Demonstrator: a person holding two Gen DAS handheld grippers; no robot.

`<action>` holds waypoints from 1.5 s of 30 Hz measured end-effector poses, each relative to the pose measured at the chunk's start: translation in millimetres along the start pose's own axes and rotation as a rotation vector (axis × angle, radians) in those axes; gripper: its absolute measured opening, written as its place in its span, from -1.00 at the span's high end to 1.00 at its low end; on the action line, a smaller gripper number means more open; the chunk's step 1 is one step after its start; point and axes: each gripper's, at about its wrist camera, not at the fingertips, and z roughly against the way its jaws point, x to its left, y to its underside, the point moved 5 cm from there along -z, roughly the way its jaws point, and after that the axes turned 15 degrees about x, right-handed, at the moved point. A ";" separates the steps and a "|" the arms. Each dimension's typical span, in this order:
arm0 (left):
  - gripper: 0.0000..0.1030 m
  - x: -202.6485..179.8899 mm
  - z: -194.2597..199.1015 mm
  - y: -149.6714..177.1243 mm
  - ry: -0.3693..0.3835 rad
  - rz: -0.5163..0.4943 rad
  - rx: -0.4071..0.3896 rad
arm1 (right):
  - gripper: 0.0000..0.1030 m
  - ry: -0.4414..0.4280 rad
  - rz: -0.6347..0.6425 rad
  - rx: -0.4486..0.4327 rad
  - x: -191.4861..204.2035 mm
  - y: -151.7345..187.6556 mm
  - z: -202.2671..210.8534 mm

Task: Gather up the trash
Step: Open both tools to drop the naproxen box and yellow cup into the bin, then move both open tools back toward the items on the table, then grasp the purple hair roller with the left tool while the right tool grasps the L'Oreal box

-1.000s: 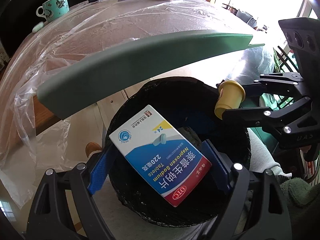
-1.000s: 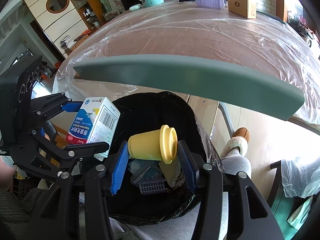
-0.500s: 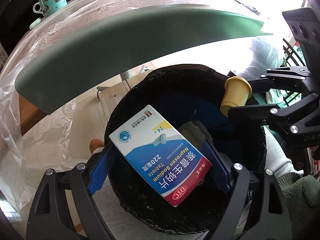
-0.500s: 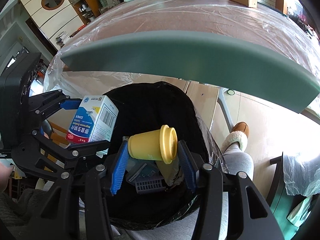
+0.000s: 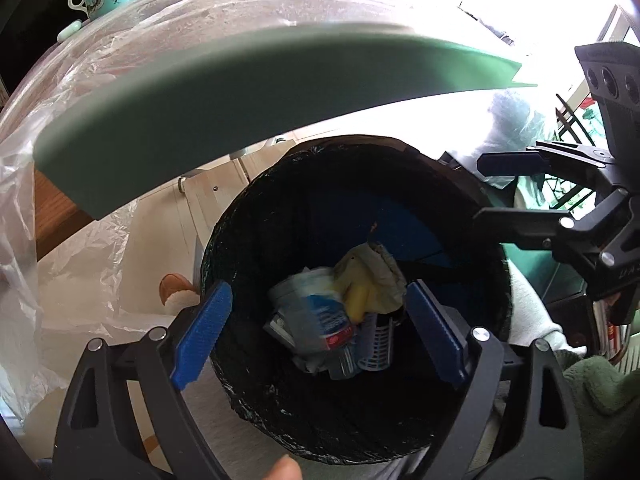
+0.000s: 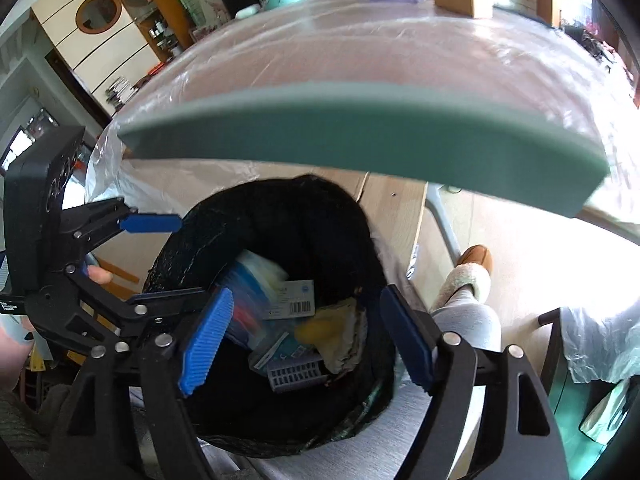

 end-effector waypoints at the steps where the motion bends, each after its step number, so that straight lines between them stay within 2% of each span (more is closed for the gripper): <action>1: -0.75 -0.3 4.3 0.4 0.006 0.001 -0.008 | -0.49 -0.004 0.000 -0.015 -1.1 -1.1 6.4; 5: -0.75 -4.8 29.2 1.3 0.019 0.008 -0.044 | -0.54 0.011 0.022 -0.123 0.0 -5.7 45.6; 8: -0.75 -12.4 71.0 -4.5 0.049 -0.008 -0.144 | -0.67 0.041 0.035 -0.220 -1.5 -15.9 78.0; 10: -0.76 -13.9 99.7 -14.0 0.066 -0.025 -0.214 | -0.77 0.092 0.035 -0.295 -5.8 -28.9 102.1; 11: -0.94 -13.0 113.8 -22.7 0.056 -0.032 -0.246 | -0.83 0.135 0.031 -0.333 -10.9 -40.1 113.7; 14: -0.97 -5.1 146.0 -56.2 -0.002 -0.026 -0.354 | -0.91 0.240 0.016 -0.397 -28.9 -70.9 132.1; 16: -0.97 6.0 152.7 -88.8 -0.034 -0.005 -0.378 | -0.92 0.294 0.021 -0.412 -43.4 -100.0 135.9; 18: -0.97 16.8 147.6 -123.9 -0.032 0.005 -0.363 | -0.92 0.363 0.034 -0.397 -59.9 -130.2 131.6; 20: -0.97 27.4 135.3 -160.7 -0.027 0.017 -0.331 | -0.92 0.386 0.035 -0.359 -79.6 -161.0 121.4; 23: -0.97 42.9 112.5 -206.3 -0.054 0.046 -0.285 | -0.92 0.350 0.015 -0.318 -106.8 -190.1 106.1; 27: -0.97 60.8 74.1 -250.9 -0.046 0.088 -0.214 | -0.92 0.288 -0.038 -0.270 -139.4 -218.1 85.9; 32: -0.97 68.1 45.7 -290.5 -0.070 0.088 -0.170 | -0.92 0.244 -0.067 -0.247 -160.9 -245.1 70.7; 37: -0.97 61.9 37.9 -315.4 -0.114 0.053 -0.175 | -0.87 0.232 -0.036 -0.232 -164.5 -266.0 61.7; 40: -0.97 60.7 31.2 -327.8 -0.108 0.037 -0.163 | -0.84 0.221 -0.026 -0.227 -166.7 -275.0 58.7; 43: -0.97 63.4 23.3 -338.0 -0.097 0.033 -0.152 | -0.82 0.161 -0.035 -0.224 -170.3 -282.4 55.0; 45: -0.96 64.7 21.1 -343.4 -0.078 0.040 -0.156 | -0.68 0.139 -0.040 -0.218 -171.1 -286.7 52.0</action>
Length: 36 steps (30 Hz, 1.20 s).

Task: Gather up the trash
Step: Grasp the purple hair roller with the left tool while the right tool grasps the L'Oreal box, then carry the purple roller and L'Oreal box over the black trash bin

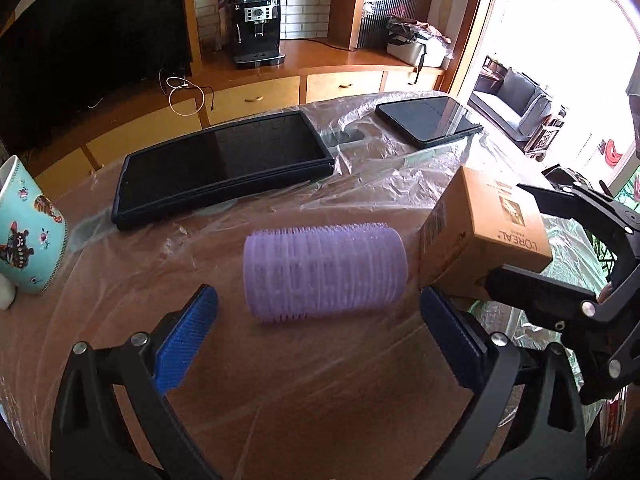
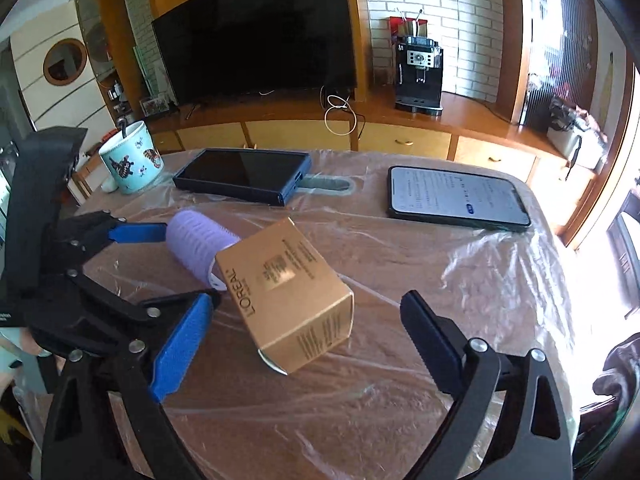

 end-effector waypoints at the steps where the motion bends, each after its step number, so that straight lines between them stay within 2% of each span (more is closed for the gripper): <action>1: -0.90 0.1 -1.3 -1.7 0.004 0.001 0.000 | -0.64 -0.005 -0.001 0.004 0.1 -0.9 -1.9; 3: -0.82 -0.8 -4.1 -3.9 0.009 -0.004 0.004 | -0.37 -0.016 -0.002 0.014 1.8 -2.4 -6.4; 5: -0.64 -1.1 -3.4 -5.8 -0.008 -0.011 -0.010 | -0.12 -0.029 -0.006 0.020 3.1 -2.3 -9.2; 6: -0.48 -1.0 -3.6 -7.1 -0.022 -0.013 -0.012 | 0.02 -0.032 -0.009 0.020 3.5 -1.3 -10.2; 7: -0.37 -0.3 -2.8 -7.2 -0.033 -0.013 -0.014 | 0.03 -0.034 -0.010 0.018 3.8 -0.4 -10.4; 20: -0.37 2.9 31.3 10.2 -0.004 0.042 -0.072 | 0.10 -0.043 -0.053 -0.059 16.9 19.1 19.3; 36: -0.37 -3.8 89.4 78.0 0.007 0.033 -0.129 | 0.10 -0.118 -0.015 -0.098 70.9 59.3 61.9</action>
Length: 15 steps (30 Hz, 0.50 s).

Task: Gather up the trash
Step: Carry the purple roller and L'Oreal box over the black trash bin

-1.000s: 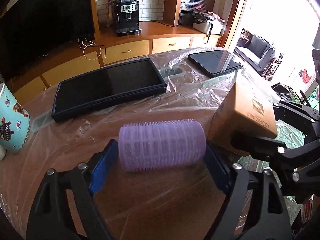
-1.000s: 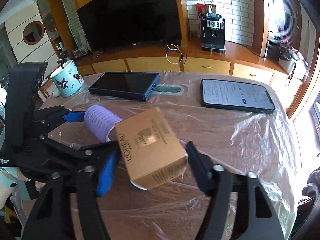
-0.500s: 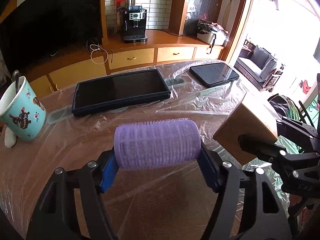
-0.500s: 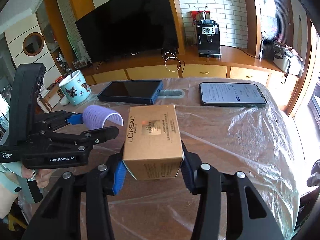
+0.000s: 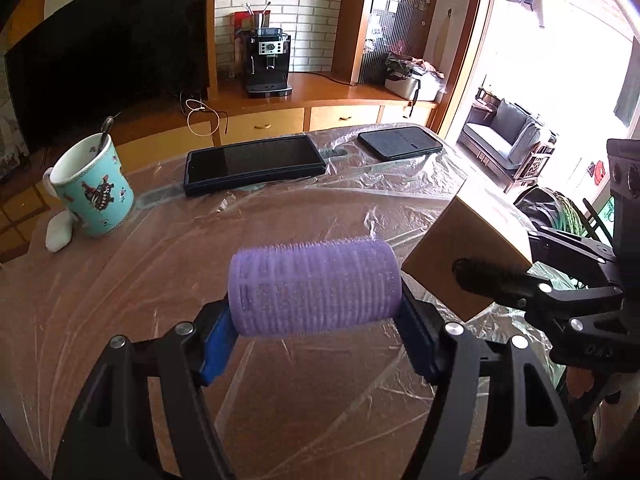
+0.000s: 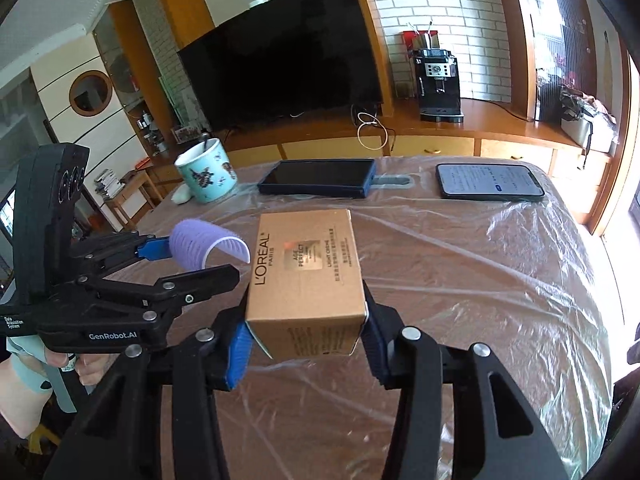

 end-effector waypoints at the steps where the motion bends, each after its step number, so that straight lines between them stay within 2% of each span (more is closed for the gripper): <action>1: -0.37 -1.0 2.9 2.8 -0.001 -0.002 -0.002 | 0.10 -0.003 0.005 -0.003 4.0 3.3 3.1; 15: -0.37 2.6 55.2 66.2 -0.009 0.004 -0.057 | 0.10 -0.035 0.073 -0.012 51.0 48.6 33.4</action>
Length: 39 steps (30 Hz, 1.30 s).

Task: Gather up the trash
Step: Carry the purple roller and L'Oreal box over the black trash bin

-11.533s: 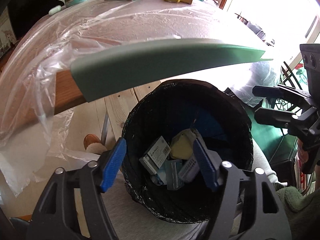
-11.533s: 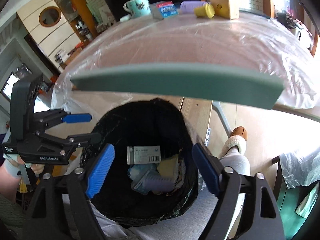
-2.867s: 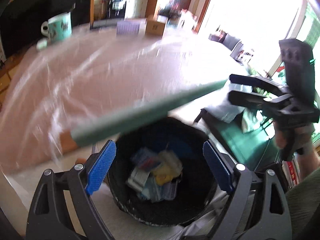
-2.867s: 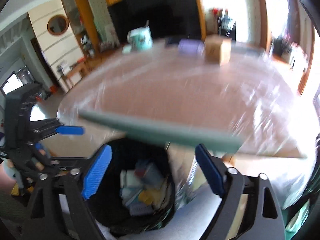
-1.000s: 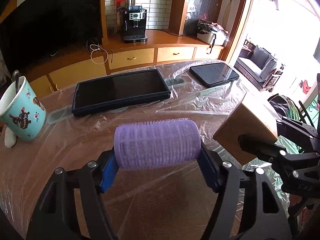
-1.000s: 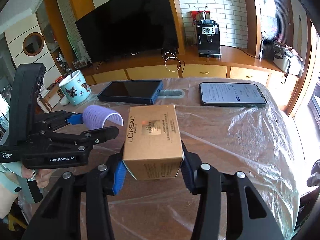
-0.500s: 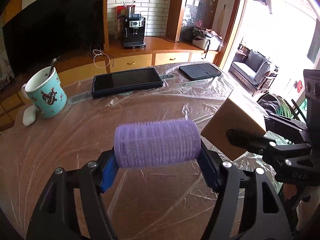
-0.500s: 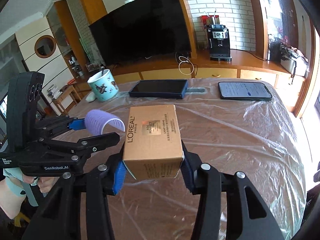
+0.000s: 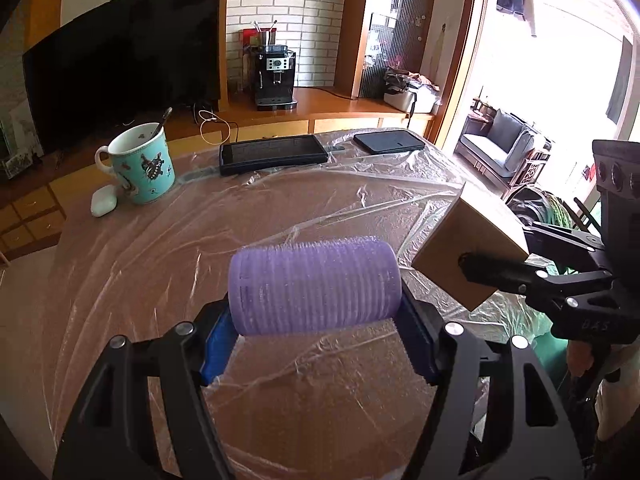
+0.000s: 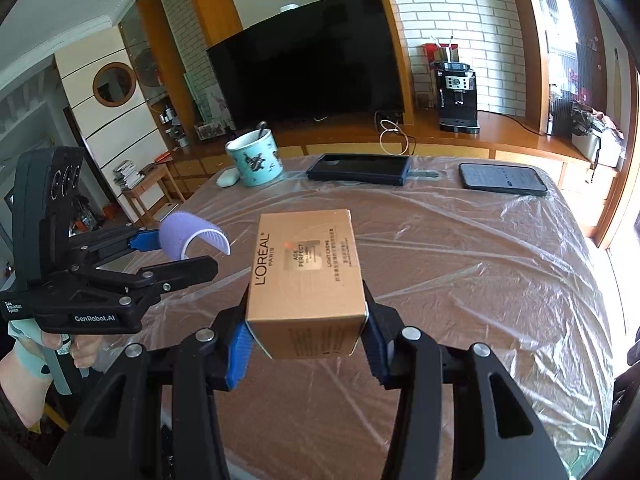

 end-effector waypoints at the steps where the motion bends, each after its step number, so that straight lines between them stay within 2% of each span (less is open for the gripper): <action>1: -0.37 -0.6 2.9 6.1 -0.001 -0.001 0.001 | 0.10 -0.009 0.007 0.004 4.4 3.7 0.3; 10: -0.37 -3.3 12.7 54.7 -0.018 -0.003 0.030 | 0.10 -0.039 0.053 0.048 37.4 37.0 2.1; 22: -0.37 -17.4 36.2 106.5 0.049 -0.014 0.017 | 0.10 -0.079 0.095 0.082 66.3 76.4 11.7; 31: -0.37 -25.8 47.9 135.2 0.041 -0.036 0.026 | 0.10 -0.060 0.128 0.109 77.8 104.0 18.3; 39: -0.37 -29.8 45.9 161.5 0.051 -0.049 0.073 | 0.10 -0.046 0.140 0.148 80.3 128.4 18.6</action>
